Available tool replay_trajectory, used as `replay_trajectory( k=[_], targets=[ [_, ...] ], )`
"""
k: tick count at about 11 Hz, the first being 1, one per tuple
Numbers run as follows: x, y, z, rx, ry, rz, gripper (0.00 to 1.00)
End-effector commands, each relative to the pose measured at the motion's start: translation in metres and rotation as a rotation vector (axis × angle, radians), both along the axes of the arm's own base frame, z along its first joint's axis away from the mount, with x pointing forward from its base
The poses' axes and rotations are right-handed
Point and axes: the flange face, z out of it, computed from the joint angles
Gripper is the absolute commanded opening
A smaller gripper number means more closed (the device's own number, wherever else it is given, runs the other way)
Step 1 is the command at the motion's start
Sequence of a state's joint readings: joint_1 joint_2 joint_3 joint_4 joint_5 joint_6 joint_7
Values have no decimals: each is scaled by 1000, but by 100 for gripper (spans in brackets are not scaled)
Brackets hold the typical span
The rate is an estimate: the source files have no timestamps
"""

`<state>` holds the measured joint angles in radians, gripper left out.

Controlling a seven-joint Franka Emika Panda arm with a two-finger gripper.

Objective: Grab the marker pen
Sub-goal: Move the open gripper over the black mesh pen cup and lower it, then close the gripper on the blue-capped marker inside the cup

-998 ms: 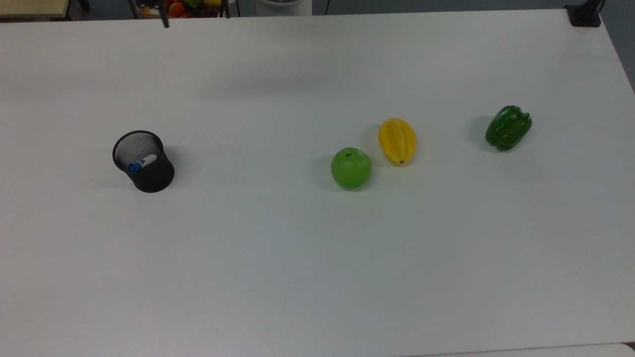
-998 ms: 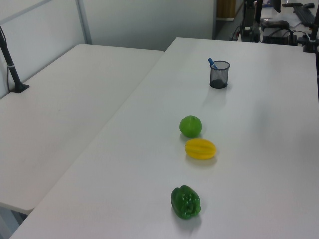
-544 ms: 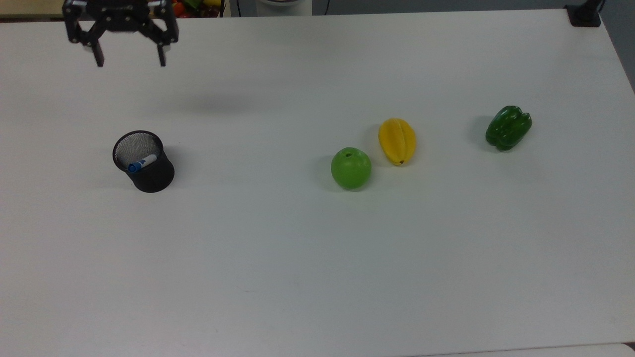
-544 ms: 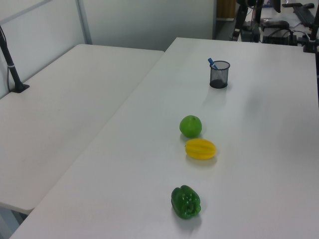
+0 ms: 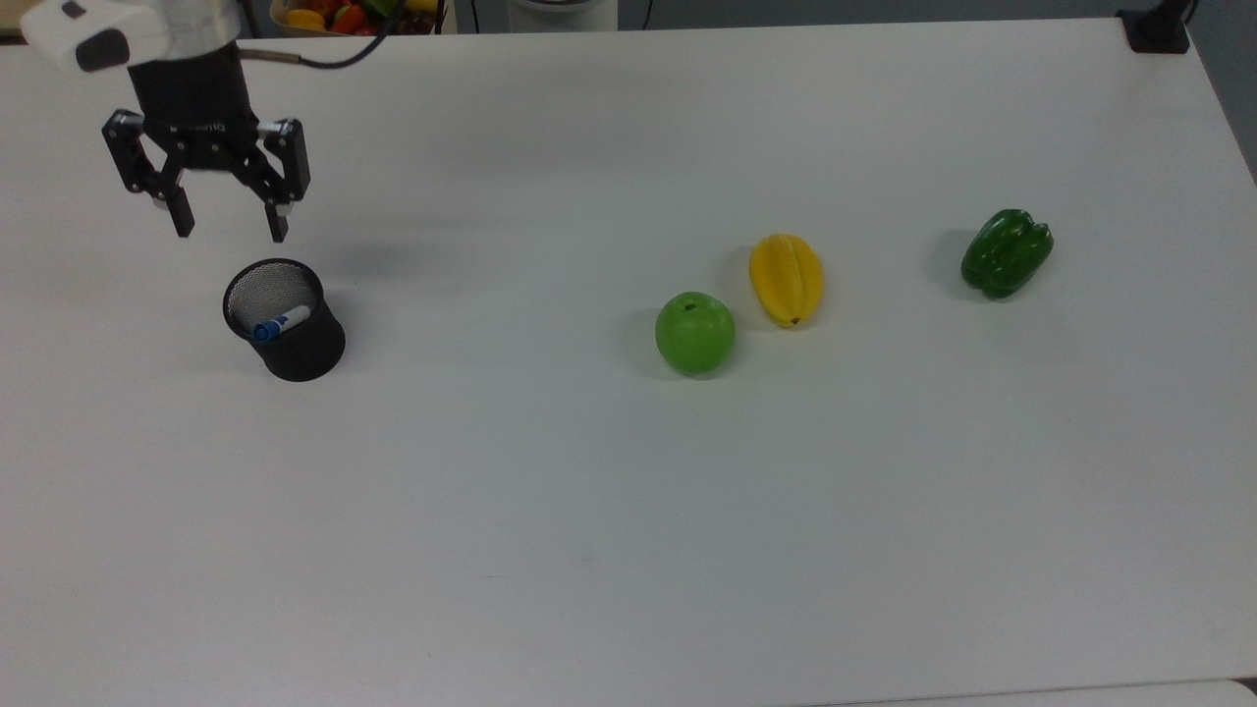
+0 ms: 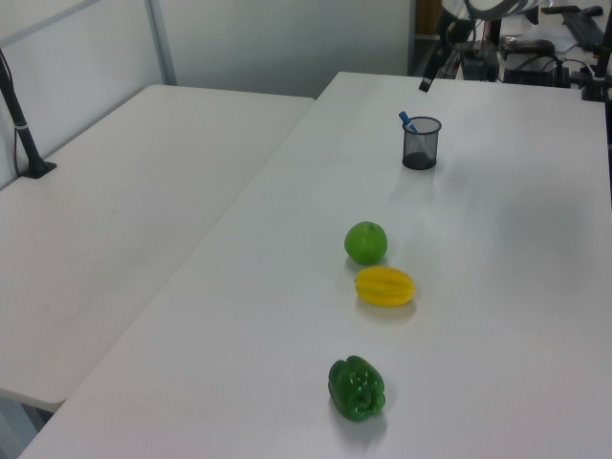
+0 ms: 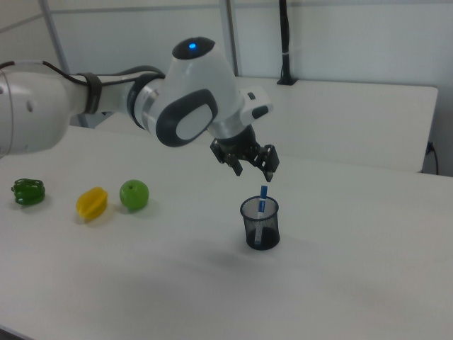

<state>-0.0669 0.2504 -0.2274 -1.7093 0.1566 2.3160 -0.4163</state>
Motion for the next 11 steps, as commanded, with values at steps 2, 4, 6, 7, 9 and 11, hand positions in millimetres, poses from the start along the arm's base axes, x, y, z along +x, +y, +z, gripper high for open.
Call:
replay_trajectory(
  k=[2,4,6,7,9,11],
  targets=[
    [18,-5,-38,11,-70,-42,79],
    [23,-3,-51,12,-74,-46,75],
    [27,1,-63,7,-72,-37,72],
    [30,3,-70,-2,-83,-34,70],
    [35,7,-77,-14,-100,-31,68],
    [39,11,-86,-26,-115,-26,63]
  ],
)
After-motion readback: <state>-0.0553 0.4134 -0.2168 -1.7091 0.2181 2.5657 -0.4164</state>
